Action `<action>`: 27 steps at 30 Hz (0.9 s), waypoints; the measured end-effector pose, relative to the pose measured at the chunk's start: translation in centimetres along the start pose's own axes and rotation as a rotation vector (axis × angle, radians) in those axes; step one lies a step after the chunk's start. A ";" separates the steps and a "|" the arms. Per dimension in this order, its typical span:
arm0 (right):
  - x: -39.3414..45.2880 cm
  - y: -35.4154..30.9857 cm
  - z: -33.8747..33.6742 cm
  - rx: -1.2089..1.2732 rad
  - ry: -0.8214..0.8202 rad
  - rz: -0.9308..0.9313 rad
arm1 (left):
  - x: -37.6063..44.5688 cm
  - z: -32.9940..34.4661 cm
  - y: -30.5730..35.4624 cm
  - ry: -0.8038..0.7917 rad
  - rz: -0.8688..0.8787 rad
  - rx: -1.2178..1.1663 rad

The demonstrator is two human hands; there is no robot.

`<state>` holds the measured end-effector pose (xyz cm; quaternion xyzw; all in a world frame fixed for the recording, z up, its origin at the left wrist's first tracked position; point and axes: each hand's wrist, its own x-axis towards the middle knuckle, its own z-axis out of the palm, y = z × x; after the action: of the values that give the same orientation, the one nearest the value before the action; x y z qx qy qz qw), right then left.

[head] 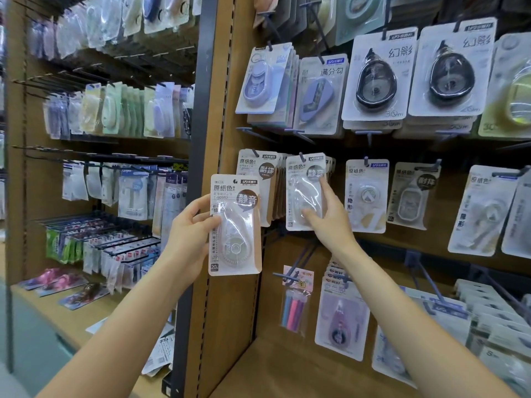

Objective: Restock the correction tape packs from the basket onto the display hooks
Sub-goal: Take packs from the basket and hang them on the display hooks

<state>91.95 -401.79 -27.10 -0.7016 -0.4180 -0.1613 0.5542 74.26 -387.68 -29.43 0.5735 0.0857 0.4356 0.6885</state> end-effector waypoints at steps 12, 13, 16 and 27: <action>0.2 -2.0 0.9 -0.648 0.177 -0.128 | -0.1 -0.3 0.0 -0.005 0.006 0.004; -1.0 -2.7 1.3 -0.428 0.069 -0.148 | 0.0 -0.2 0.1 -0.008 -0.002 -0.013; -3.3 -5.2 2.3 0.259 -0.459 -0.016 | 0.6 0.8 0.1 -0.020 -0.020 -0.025; 3.9 -4.9 6.5 0.217 -0.123 0.017 | 2.8 1.6 -1.0 -0.133 0.058 0.376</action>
<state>89.00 -394.09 -23.41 -0.6496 -0.4601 -0.0670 0.6015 77.46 -386.82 -28.67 0.7216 0.1035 0.3928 0.5606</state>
